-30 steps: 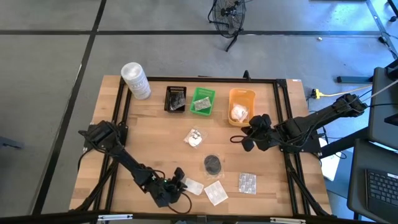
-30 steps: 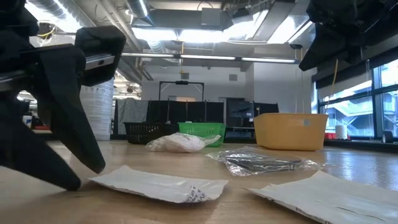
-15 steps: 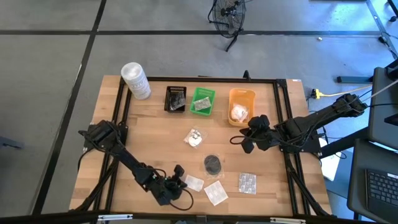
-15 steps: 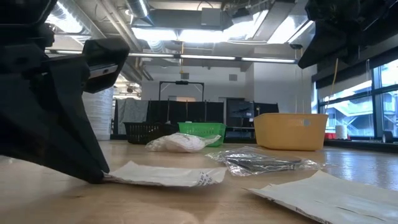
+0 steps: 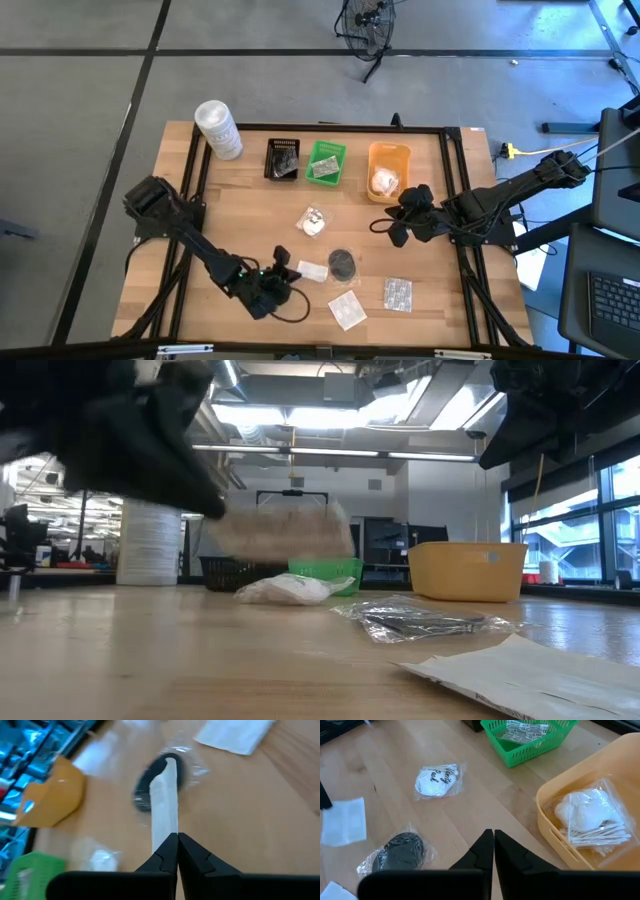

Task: Pick & Place Travel size toiletries
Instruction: Put the white bandage pack into the green bin

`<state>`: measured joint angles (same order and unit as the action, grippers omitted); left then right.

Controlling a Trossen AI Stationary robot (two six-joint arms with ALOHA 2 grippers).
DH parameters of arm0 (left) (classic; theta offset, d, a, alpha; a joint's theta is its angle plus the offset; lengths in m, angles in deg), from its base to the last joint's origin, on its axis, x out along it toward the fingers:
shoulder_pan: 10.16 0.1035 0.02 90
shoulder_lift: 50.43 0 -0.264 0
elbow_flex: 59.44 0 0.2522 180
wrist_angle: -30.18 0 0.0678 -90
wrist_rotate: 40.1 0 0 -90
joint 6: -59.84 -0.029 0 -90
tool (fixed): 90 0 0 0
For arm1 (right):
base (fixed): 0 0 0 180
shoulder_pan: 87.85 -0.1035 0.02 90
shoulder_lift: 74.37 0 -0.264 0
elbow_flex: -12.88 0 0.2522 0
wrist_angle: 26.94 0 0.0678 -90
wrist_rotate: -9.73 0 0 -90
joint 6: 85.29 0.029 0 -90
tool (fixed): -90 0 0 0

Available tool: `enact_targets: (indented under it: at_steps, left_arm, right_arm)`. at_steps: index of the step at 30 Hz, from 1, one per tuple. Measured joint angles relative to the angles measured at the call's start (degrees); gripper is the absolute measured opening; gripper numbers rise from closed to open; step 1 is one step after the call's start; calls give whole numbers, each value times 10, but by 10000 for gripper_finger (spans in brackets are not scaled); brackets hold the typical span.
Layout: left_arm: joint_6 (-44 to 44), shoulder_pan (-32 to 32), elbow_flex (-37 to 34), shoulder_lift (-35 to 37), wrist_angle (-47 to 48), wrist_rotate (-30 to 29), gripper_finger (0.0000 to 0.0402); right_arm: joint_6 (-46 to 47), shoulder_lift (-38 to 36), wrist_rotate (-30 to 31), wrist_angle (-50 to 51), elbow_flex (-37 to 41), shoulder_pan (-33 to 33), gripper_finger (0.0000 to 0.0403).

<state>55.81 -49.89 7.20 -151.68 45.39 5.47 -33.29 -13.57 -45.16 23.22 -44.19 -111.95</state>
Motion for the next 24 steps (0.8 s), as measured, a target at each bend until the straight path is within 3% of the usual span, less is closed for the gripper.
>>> enact_targets:
  at_steps: [8, 15, 19, 24]
  left_arm:
    - [-35, 44, 0, 93, 53, -55, 2]
    - [-89, 126, 1, 154, 59, -77, 2]
    - [-101, 198, 1, 166, 57, -64, 2]
    - [-111, 301, 2, 166, 56, -1, 2]
  right_arm:
    - [0, 3, 0, -1, 0, 0, 4]
    - [2, 24, -2, -10, 0, 0, 20]
    - [3, 34, -2, -10, 0, 0, 16]
    - [1, 49, -2, -10, 0, 0, 4]
